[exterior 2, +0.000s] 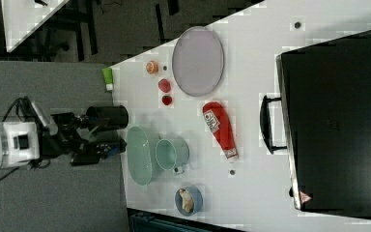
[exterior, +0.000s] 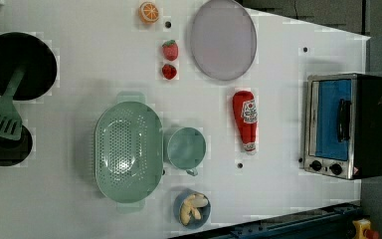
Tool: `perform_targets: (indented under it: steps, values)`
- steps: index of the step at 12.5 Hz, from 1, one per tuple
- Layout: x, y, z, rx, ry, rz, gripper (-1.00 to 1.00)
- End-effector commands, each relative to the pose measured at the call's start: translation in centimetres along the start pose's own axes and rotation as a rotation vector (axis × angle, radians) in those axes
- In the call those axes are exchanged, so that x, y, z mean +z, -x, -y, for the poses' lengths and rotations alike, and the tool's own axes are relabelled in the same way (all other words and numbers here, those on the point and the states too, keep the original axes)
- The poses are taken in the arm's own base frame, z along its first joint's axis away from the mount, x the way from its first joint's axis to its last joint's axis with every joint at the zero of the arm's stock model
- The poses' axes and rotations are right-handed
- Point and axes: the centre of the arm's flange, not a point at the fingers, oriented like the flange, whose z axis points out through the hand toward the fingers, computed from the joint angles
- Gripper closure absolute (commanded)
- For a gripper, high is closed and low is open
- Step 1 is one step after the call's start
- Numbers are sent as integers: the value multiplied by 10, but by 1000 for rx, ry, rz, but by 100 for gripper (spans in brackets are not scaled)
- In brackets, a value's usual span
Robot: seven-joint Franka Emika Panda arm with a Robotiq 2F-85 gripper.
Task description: Pick Ketchup from the table and place it in strainer.
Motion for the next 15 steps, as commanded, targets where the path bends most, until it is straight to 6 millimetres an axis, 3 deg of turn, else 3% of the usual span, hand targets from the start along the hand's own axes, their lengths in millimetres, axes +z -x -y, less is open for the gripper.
perform_targets:
  steps: [1, 7, 15]
  values:
    - [82, -11, 13, -335, 47, 93, -100]
    - [183, -15, 29, -970, 4, 42, -100]
    - [317, 4, 19, -1046, 31, 51, -100]
